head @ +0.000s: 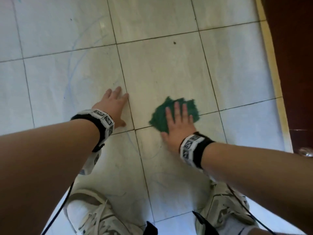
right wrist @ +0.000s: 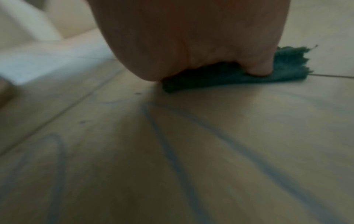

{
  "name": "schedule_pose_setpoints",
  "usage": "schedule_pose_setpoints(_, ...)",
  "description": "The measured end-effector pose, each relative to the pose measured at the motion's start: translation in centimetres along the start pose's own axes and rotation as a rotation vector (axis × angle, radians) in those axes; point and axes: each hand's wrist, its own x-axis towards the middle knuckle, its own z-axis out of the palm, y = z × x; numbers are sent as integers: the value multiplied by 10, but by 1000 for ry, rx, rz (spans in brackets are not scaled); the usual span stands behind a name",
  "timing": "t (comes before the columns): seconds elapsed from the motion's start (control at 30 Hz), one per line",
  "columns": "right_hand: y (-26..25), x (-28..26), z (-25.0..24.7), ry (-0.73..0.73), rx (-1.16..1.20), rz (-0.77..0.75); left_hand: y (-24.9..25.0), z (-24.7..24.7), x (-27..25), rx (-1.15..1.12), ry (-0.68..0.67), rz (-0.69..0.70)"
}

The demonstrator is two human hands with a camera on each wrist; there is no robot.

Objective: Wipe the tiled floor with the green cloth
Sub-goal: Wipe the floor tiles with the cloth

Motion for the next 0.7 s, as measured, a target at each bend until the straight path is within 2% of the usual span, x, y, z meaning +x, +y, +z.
schedule_pose_setpoints(0.1,-60,2,10,-25,-110,-263,-3,13,0,3,-6,0)
schedule_pose_setpoints(0.17,-70,3,12,-12,-152,-314,-2,16,1,-6,10,-3)
schedule_pose_setpoints(0.23,-51,-2,14,-10,-156,-303,0,16,2,-23,-1,5)
schedule_pose_setpoints(0.3,-8,-9,19,4,-93,-150,0,14,2,-28,-13,5)
schedule_pose_setpoints(0.33,20,-12,20,21,-32,-8,0,13,1,-32,-18,2)
schedule_pose_setpoints(0.43,111,-15,13,41,264,545,1,12,2,-40,-19,-1)
schedule_pose_setpoints(0.5,151,-12,6,49,427,792,0,13,3,-54,-20,-2)
schedule_pose_setpoints(0.6,142,-2,7,108,455,856,-3,13,3,-53,-26,0)
schedule_pose_setpoints(0.63,127,-3,8,117,448,832,-3,13,3,-54,-29,3)
schedule_pose_setpoints(0.7,88,-6,11,92,376,679,-3,12,3,-60,-23,1)
